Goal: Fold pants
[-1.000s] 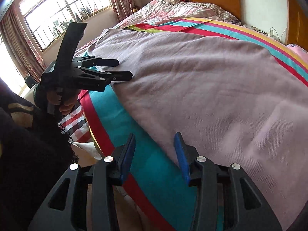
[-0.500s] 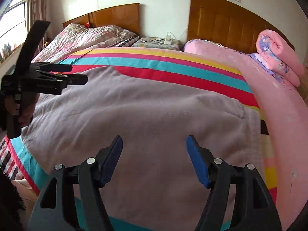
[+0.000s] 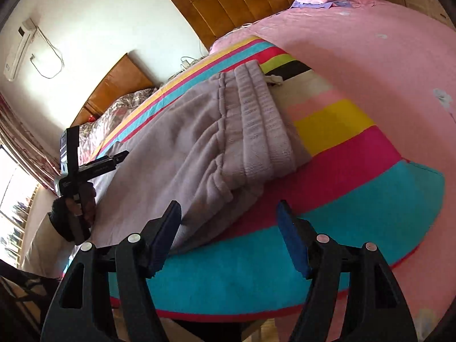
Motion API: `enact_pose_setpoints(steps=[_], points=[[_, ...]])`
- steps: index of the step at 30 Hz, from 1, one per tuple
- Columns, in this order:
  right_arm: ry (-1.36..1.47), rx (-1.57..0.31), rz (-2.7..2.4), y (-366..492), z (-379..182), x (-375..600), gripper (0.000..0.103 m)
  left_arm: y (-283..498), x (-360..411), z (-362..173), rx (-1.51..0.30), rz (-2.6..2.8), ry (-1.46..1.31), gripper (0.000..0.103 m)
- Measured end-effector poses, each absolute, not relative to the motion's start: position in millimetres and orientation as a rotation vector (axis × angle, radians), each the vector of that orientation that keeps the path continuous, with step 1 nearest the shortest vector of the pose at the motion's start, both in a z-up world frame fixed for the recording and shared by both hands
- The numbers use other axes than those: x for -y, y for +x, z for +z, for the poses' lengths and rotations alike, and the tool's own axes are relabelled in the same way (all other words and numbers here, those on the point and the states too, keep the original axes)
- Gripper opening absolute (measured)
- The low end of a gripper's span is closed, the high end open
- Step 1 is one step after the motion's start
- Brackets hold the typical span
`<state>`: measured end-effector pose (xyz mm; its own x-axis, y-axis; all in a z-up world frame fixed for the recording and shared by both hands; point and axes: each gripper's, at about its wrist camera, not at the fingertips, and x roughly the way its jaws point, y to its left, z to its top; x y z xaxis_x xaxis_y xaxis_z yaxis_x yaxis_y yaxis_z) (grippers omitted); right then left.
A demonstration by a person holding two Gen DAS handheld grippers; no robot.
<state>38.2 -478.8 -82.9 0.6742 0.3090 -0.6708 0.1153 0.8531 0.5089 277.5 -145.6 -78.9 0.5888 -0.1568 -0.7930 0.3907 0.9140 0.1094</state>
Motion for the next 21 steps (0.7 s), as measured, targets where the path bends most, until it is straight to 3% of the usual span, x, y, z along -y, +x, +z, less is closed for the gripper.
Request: enact_pose_setpoints(steps=[2, 7, 10, 13, 16, 18, 21], points=[[0.534, -0.838, 0.102, 46, -82, 476, 0.071, 277, 143, -79, -0.892, -0.324, 0.276, 0.102], [0.531, -0.801, 0.028, 35, -73, 489, 0.069, 276, 143, -79, -0.898, -0.324, 0.266, 0.102], [0.578, -0.754, 0.022, 31, -71, 498, 0.054, 275, 143, -80, -0.897, -0.321, 0.268, 0.102], [0.613, -0.766, 0.068, 39, -77, 495, 0.050, 276, 143, -80, -0.897, -0.320, 0.271, 0.102], [0.588, -0.752, 0.037, 42, -75, 488, 0.040, 274, 144, -78, -0.886, -0.307, 0.276, 0.102], [0.517, -0.720, 0.025, 42, -65, 483, 0.025, 270, 145, -73, -0.866, -0.282, 0.292, 0.101], [0.367, -0.655, 0.007, 42, -37, 470, 0.023, 258, 147, -53, -0.810, -0.284, 0.282, 0.101]])
